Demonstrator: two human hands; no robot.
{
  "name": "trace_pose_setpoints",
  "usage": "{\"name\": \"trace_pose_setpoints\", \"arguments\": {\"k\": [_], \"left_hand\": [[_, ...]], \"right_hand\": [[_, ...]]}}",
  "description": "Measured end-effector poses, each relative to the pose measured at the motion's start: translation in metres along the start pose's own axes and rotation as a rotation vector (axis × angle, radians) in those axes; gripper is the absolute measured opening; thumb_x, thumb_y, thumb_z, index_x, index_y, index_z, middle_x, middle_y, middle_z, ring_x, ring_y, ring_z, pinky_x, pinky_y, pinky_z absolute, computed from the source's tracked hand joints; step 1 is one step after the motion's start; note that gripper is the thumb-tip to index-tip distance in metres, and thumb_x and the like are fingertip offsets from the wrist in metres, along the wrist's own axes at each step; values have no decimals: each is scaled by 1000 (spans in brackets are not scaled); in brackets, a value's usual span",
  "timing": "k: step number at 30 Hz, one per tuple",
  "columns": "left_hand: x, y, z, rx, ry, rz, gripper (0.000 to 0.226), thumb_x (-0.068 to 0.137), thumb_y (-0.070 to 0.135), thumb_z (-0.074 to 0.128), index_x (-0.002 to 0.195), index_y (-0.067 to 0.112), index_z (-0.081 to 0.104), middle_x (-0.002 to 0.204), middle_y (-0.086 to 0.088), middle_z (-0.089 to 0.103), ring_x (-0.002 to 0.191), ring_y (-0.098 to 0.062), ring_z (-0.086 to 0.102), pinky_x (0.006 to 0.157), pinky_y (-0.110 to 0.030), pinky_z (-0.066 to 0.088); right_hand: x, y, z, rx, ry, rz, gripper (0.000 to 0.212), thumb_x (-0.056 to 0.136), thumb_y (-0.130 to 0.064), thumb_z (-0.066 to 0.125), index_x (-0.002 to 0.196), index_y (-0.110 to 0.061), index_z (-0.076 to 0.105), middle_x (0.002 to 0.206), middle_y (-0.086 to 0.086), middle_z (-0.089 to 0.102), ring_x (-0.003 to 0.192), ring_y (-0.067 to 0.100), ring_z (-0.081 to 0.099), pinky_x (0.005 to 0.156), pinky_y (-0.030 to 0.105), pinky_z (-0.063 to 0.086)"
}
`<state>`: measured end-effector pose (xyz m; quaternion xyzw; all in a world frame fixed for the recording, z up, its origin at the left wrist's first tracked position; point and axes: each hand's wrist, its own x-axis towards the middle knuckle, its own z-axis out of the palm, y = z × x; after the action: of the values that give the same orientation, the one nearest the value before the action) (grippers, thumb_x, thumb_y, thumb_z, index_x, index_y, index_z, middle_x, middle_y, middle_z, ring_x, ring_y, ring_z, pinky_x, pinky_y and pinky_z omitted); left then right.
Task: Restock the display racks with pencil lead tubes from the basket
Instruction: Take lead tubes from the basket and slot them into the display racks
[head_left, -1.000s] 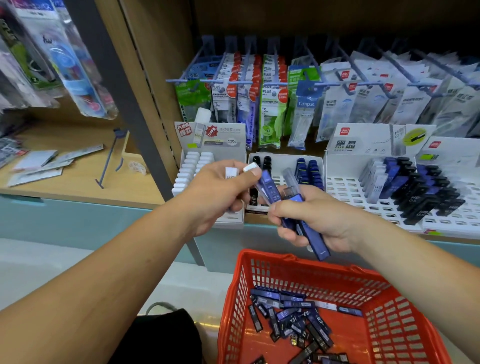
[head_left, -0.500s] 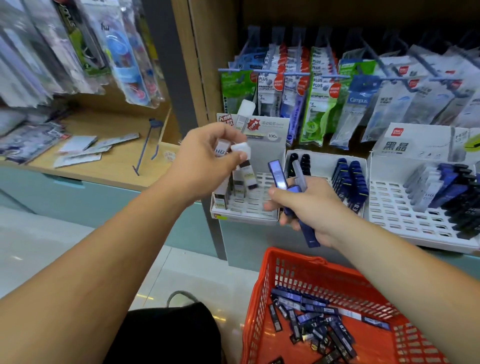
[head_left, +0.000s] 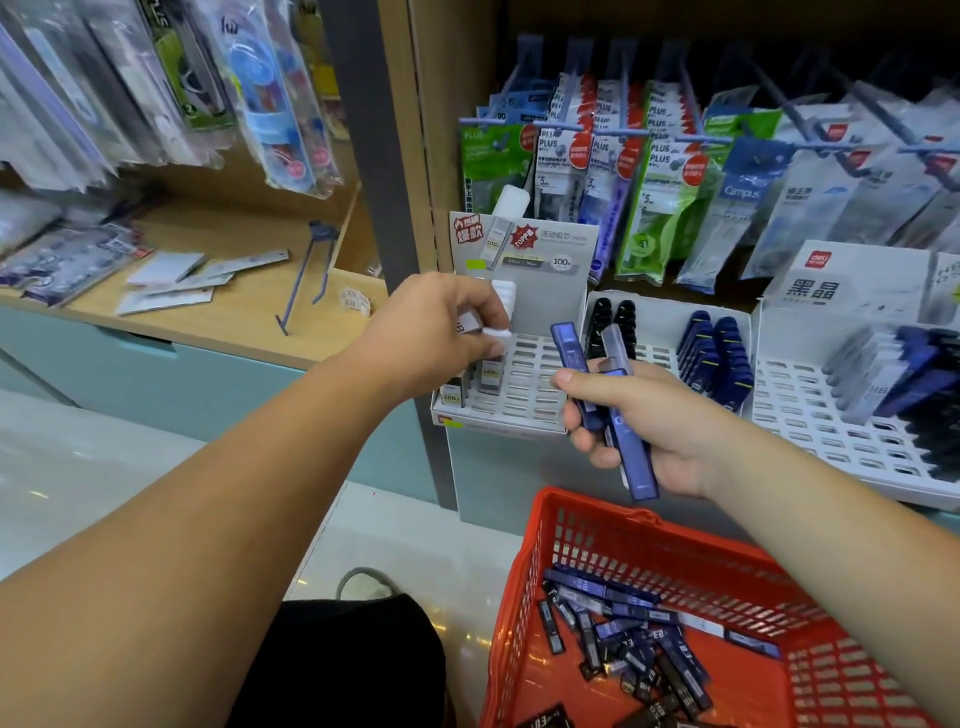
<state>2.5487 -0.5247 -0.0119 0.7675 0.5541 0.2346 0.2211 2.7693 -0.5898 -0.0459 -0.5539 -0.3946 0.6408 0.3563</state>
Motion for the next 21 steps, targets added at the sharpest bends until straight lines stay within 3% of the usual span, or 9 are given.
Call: {"name": "trace_pose_setpoints", "arguments": {"k": [4, 7, 11, 14, 17, 19, 21], "left_hand": [[-1, -2, -4, 33, -60, -28, 13, 82, 28, 88, 88, 31, 76, 96, 15, 68, 90, -10, 64, 69, -27, 53], [-2, -2, -2, 38, -38, -32, 11, 83, 28, 86, 89, 31, 78, 101, 11, 69, 93, -14, 65, 76, -31, 57], [4, 7, 5, 310, -39, 33, 17, 92, 22, 75, 105, 34, 78, 111, 5, 59, 105, -23, 60, 90, -42, 56], [3, 12, 7, 389, -1, 93, 18, 94, 24, 72, 110, 30, 77, 107, 5, 52, 105, -22, 58, 84, -36, 53], [-6, 27, 13, 65, 71, 100, 10, 94, 29, 69, 100, 25, 76, 101, 1, 62, 92, -20, 62, 78, -33, 52], [-11, 45, 18, -450, -15, -97, 22, 101, 30, 61, 95, 15, 76, 94, -7, 70, 85, -22, 65, 74, -36, 54], [-13, 59, 22, -894, -174, -251, 38, 107, 31, 52, 101, 1, 74, 104, -16, 73, 95, -27, 66, 83, -41, 57]], "right_hand": [[2, 1, -2, 19, 8, 4, 17, 93, -24, 75, 100, -12, 64, 76, 14, 65, 56, 24, 57, 43, 26, 36], [3, 0, -2, 31, 14, 7, 16, 94, -23, 74, 100, -12, 64, 75, 13, 65, 55, 23, 56, 43, 25, 36], [1, -1, -3, 13, 6, -1, 18, 94, -24, 74, 100, -11, 63, 76, 13, 66, 56, 23, 57, 44, 25, 36], [-3, -2, -6, 5, 5, -9, 19, 94, -25, 74, 101, -10, 64, 76, 13, 66, 57, 23, 57, 44, 26, 36], [-11, -3, -13, -5, 10, -19, 16, 95, -23, 73, 96, -10, 65, 74, 13, 65, 57, 23, 57, 44, 25, 36], [-18, -5, -19, -11, 17, -39, 14, 94, -23, 74, 88, -12, 66, 73, 12, 64, 57, 23, 56, 44, 25, 36], [-26, -6, -25, -20, 24, -64, 16, 93, -23, 74, 84, -14, 66, 72, 11, 63, 56, 22, 57, 45, 25, 36]]}}
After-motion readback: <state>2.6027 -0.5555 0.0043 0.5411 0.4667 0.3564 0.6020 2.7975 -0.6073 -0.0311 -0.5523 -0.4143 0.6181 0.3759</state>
